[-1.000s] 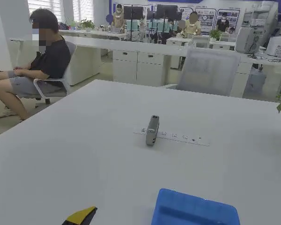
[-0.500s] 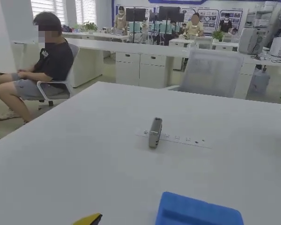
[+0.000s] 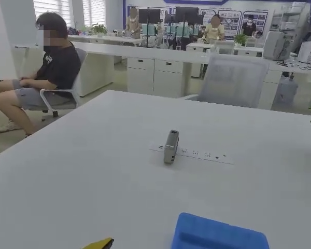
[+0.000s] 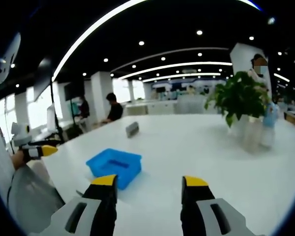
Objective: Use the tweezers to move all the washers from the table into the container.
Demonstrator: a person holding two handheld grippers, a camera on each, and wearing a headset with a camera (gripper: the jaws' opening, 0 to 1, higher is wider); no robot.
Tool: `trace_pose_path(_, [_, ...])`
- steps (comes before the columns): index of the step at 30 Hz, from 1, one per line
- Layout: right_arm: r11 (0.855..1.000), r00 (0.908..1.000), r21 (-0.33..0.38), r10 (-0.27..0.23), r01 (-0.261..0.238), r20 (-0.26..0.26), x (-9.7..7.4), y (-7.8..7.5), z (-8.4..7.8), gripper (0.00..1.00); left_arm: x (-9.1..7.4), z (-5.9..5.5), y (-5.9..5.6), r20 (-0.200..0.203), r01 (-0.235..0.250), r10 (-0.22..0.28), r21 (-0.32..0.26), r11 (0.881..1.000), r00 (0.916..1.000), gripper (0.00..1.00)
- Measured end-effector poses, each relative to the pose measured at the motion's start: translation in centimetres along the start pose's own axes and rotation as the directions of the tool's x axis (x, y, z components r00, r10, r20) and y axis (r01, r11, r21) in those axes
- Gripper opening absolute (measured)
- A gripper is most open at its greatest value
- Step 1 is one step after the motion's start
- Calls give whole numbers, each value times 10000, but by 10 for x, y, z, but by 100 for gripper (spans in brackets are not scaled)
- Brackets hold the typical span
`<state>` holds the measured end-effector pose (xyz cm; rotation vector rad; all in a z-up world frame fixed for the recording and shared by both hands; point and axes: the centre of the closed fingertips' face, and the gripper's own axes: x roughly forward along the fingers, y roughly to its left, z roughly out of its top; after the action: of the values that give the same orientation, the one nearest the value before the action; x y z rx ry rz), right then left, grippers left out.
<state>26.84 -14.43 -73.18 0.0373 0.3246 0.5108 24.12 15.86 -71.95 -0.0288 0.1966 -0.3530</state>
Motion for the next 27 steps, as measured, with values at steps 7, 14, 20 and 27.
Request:
trace_pose_path(7, [9999, 10000, -60, -84, 84, 14, -1, 0, 0, 49, 0, 0, 0, 0, 0, 0, 4, 10000, 10000, 66])
trace_pose_path(14, [9991, 9995, -395, -181, 170, -264, -1, -2, -4, 46, 0, -1, 0, -58, -18, 18, 140, 9999, 10000, 69])
trace_pose_path(20, [9976, 9978, -641, -309, 271, -595, -1, -4, -10, 50, -1, -2, 2, -181, 107, -112, -286, 9995, 9998, 70])
trace_pose_path(27, [9969, 9961, -779, -199, 132, -855, 0, -4, -11, 56, -2, -3, 3, -300, 453, -483, -941, 9945, 9984, 69])
